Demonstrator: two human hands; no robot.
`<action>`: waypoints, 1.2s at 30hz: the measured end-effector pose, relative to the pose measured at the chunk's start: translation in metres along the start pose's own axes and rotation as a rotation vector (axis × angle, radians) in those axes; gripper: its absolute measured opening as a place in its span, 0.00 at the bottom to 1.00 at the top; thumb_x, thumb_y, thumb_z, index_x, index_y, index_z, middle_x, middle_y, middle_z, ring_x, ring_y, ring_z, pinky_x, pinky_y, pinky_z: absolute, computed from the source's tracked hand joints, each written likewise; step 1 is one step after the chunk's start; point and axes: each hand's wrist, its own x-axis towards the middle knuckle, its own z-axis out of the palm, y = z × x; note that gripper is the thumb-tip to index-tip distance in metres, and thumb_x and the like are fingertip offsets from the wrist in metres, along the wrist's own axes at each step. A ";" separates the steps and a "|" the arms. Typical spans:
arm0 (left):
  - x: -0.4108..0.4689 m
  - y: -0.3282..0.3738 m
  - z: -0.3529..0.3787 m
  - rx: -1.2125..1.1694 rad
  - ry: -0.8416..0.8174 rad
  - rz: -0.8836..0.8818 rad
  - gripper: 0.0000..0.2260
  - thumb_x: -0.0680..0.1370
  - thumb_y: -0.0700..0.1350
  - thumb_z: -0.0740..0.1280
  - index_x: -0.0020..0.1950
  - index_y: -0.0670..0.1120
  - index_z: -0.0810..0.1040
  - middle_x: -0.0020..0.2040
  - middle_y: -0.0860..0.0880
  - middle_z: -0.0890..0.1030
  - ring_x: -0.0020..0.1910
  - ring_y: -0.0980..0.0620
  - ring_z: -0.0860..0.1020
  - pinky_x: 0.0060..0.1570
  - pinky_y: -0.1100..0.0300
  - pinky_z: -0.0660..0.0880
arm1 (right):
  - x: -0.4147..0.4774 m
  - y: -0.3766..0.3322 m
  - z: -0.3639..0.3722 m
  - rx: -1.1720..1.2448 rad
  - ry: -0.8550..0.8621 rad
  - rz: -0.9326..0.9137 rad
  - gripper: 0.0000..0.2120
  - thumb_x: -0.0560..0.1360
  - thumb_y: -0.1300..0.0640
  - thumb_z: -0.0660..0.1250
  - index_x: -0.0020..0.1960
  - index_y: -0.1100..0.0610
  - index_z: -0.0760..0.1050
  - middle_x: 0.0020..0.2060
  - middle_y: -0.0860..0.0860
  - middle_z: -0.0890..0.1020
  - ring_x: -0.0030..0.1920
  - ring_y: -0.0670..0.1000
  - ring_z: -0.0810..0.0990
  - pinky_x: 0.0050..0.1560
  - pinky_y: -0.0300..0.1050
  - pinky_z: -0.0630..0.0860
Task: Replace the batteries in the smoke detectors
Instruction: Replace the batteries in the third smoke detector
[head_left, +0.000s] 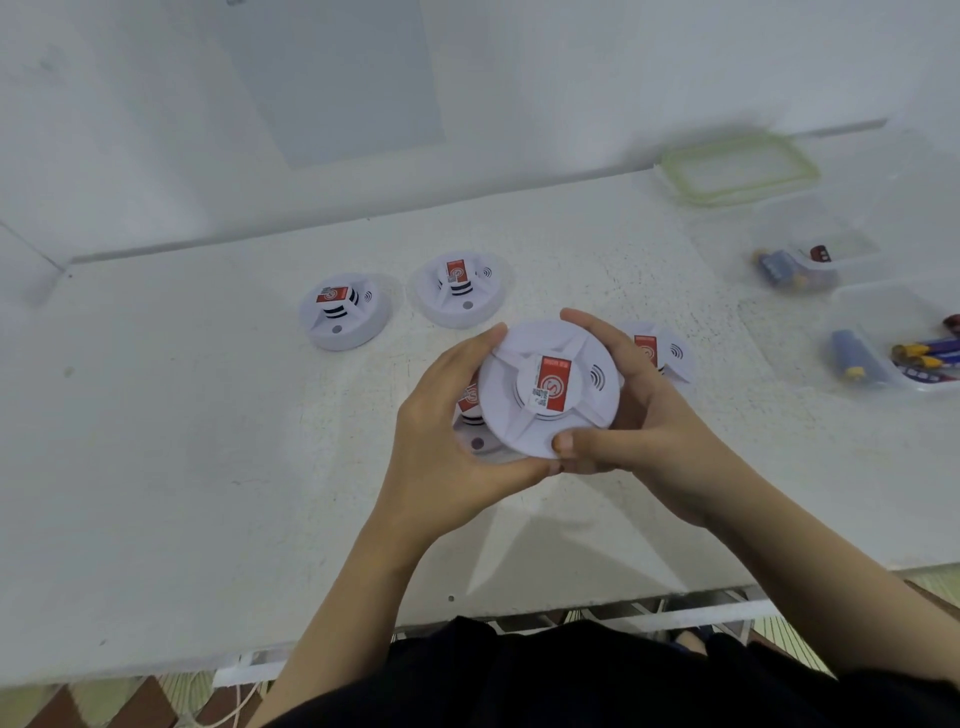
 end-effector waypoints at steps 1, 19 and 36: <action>-0.001 0.001 0.000 0.001 0.003 -0.004 0.39 0.61 0.52 0.81 0.68 0.50 0.70 0.63 0.55 0.77 0.63 0.57 0.76 0.59 0.64 0.74 | -0.001 0.000 0.000 -0.001 -0.002 0.000 0.39 0.65 0.71 0.72 0.67 0.41 0.65 0.55 0.45 0.80 0.54 0.50 0.81 0.40 0.47 0.80; -0.010 0.006 0.001 0.045 -0.014 0.010 0.40 0.60 0.53 0.81 0.68 0.46 0.71 0.62 0.51 0.77 0.61 0.60 0.75 0.58 0.70 0.71 | -0.010 0.002 0.000 0.003 -0.010 -0.014 0.39 0.63 0.69 0.71 0.67 0.40 0.66 0.56 0.44 0.80 0.55 0.50 0.81 0.40 0.47 0.80; -0.011 0.009 0.001 0.033 -0.024 0.035 0.38 0.62 0.55 0.78 0.68 0.46 0.70 0.63 0.55 0.76 0.61 0.62 0.74 0.59 0.72 0.70 | -0.015 -0.003 -0.005 0.035 -0.035 0.006 0.30 0.70 0.60 0.65 0.68 0.40 0.64 0.58 0.44 0.80 0.55 0.54 0.81 0.44 0.50 0.82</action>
